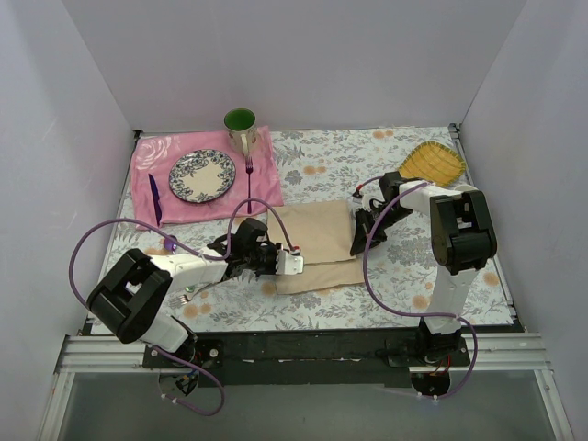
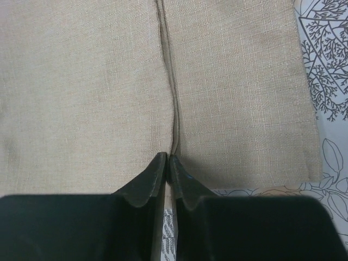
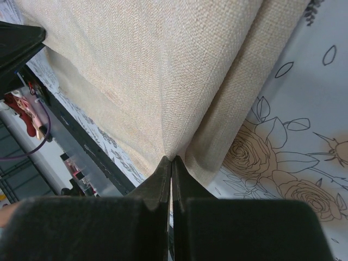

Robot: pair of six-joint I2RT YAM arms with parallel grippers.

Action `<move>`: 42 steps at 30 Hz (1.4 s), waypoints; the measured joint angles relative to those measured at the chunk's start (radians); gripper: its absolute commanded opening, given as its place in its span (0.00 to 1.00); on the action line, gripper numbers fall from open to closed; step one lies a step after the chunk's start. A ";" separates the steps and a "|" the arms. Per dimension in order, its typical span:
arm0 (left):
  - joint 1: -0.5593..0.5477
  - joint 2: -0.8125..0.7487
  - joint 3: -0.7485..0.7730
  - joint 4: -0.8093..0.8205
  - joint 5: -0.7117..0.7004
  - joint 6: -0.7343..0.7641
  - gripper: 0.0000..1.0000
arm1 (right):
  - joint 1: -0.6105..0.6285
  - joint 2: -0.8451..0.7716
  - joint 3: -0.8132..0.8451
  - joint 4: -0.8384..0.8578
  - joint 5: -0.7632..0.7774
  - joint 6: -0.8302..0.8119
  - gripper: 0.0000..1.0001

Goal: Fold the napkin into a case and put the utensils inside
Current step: Pick up the rectangle-folded napkin from the center of the board, then fold the rectangle-folded napkin at the center of the board.

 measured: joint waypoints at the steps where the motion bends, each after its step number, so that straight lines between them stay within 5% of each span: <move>1: 0.000 0.000 0.000 0.004 -0.002 -0.003 0.02 | 0.000 0.000 0.000 0.000 0.000 0.000 0.01; 19: 0.000 -0.025 0.021 -0.002 -0.029 -0.065 0.00 | 0.000 -0.007 0.031 -0.035 -0.016 -0.033 0.01; 42: -0.070 -0.192 0.085 -0.251 0.106 -0.130 0.00 | 0.000 -0.118 -0.004 -0.244 0.018 -0.226 0.01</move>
